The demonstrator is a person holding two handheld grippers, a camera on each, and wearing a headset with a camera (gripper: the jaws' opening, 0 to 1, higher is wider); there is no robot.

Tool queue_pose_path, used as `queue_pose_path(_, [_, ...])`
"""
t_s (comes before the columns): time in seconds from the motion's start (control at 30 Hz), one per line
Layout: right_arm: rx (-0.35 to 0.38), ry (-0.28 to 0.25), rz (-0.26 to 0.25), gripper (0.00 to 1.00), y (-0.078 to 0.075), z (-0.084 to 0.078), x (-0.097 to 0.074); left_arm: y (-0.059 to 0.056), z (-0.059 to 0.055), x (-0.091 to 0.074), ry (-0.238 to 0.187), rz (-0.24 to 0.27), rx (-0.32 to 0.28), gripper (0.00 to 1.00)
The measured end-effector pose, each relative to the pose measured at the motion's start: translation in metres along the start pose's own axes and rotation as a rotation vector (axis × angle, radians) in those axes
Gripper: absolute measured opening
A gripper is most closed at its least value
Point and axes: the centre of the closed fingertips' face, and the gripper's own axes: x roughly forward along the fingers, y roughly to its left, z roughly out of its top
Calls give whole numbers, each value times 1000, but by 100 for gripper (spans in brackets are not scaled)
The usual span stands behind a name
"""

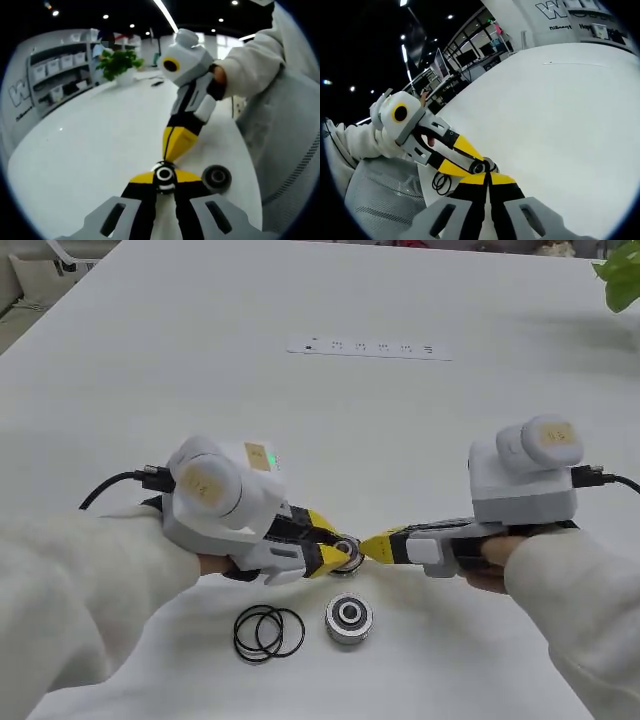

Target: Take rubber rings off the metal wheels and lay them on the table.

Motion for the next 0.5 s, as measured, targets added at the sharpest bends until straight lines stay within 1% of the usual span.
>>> queue_pose_path(0.5, [-4,-4,12,0,7,2,0,1,0,0,0,4,1,13])
